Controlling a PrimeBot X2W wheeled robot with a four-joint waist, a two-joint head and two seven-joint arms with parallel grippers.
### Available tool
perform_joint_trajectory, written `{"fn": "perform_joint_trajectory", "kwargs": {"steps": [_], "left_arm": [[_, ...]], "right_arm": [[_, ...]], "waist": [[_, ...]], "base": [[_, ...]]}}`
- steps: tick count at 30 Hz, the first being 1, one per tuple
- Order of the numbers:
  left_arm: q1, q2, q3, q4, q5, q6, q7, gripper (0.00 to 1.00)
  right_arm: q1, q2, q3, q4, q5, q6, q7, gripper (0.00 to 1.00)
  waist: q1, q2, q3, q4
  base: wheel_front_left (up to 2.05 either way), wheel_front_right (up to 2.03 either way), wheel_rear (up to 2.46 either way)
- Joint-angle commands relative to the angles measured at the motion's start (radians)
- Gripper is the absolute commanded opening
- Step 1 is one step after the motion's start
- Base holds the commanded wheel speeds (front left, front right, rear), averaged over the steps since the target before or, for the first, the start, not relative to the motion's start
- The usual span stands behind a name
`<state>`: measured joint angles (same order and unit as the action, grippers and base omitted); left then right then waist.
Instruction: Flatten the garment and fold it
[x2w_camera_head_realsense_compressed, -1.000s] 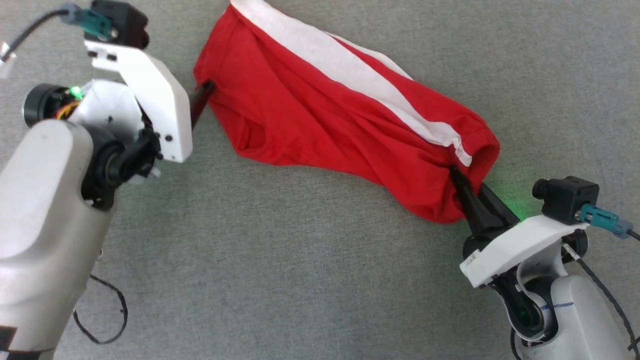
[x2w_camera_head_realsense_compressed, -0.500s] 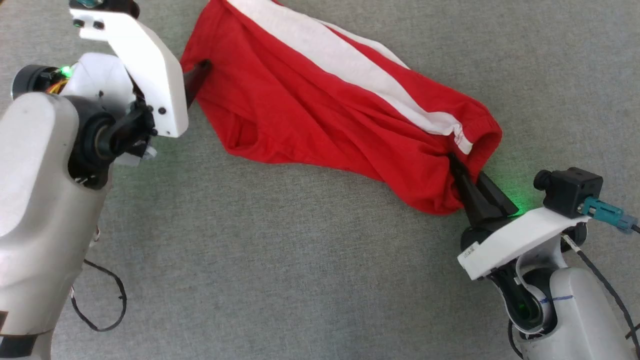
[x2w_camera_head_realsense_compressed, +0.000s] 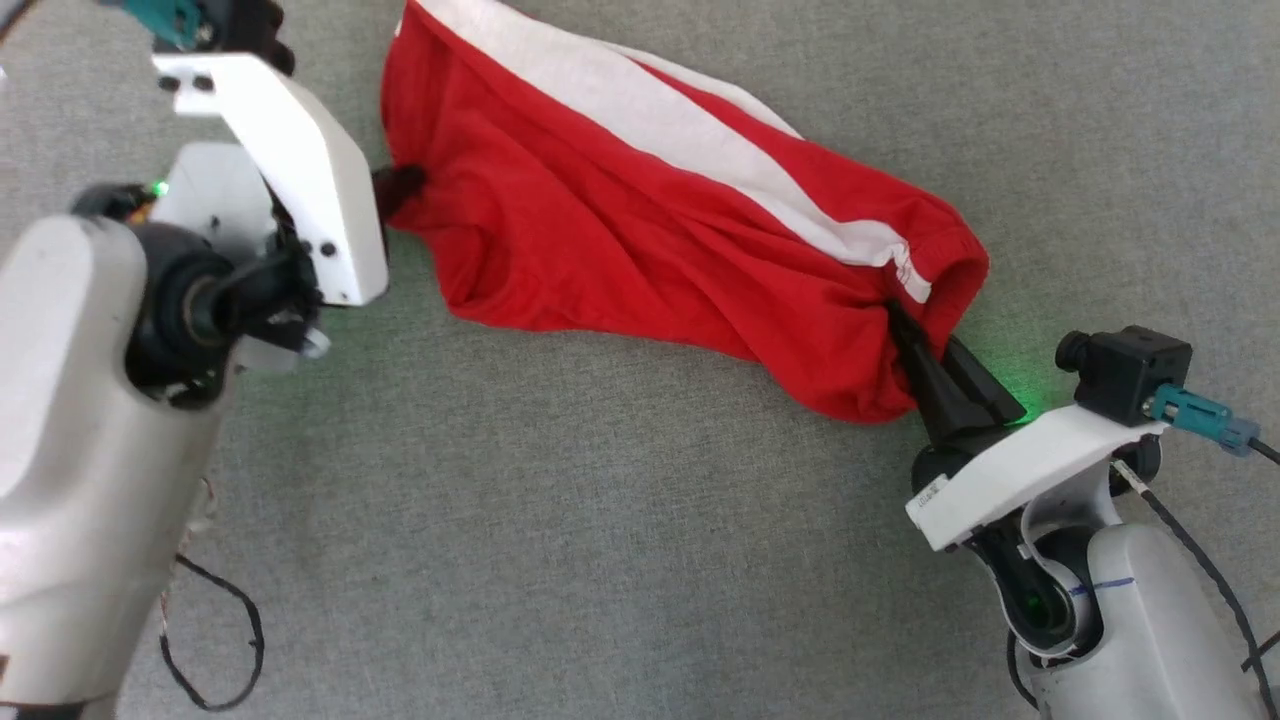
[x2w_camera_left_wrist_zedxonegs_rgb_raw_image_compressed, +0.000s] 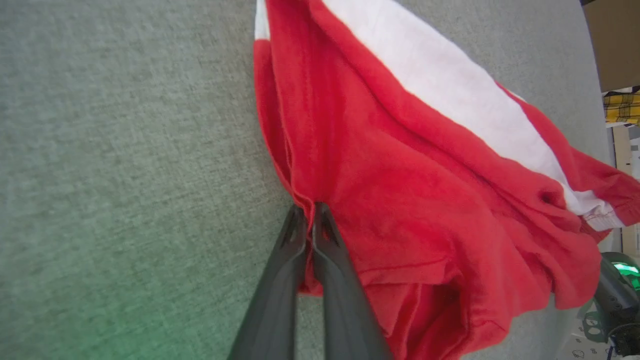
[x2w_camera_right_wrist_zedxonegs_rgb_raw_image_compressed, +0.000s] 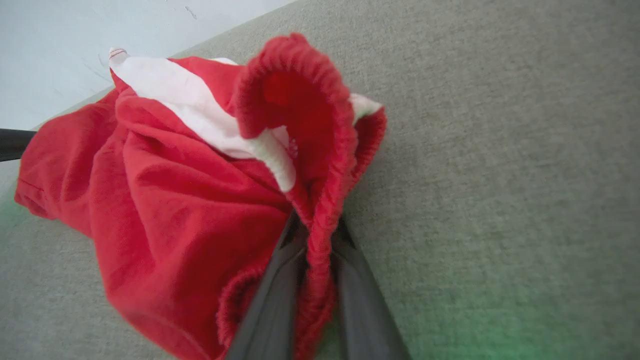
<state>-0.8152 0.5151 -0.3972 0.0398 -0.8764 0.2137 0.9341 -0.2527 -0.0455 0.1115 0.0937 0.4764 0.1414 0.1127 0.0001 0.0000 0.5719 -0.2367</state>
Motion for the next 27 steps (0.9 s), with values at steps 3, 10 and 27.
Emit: {"fn": "perform_joint_trajectory", "kwargs": {"steps": [3,10,27], "left_arm": [[0.052,-0.025,0.010,0.007,-0.020,-0.004,-0.040,0.00],[0.106,-0.044,0.063,0.009,-0.057,-0.016,-0.123,0.00],[0.431,-0.042,0.130,-0.153,-0.150,-0.003,-0.203,0.00]], "right_arm": [[0.005,-0.005,-0.009,0.032,-0.005,-0.011,0.010,0.00],[0.011,-0.005,-0.044,-0.003,-0.041,-0.011,0.048,0.00],[0.148,-0.005,-0.199,-0.175,-0.068,-0.011,0.279,0.00]], "waist": [[-0.0001,0.0000,-0.024,0.007],[-0.0001,0.0000,-0.087,0.024],[-0.0001,0.0000,-0.237,0.146]], "base": [[0.00,0.00,0.00],[0.00,0.00,0.00],[0.00,0.00,0.00]]}}
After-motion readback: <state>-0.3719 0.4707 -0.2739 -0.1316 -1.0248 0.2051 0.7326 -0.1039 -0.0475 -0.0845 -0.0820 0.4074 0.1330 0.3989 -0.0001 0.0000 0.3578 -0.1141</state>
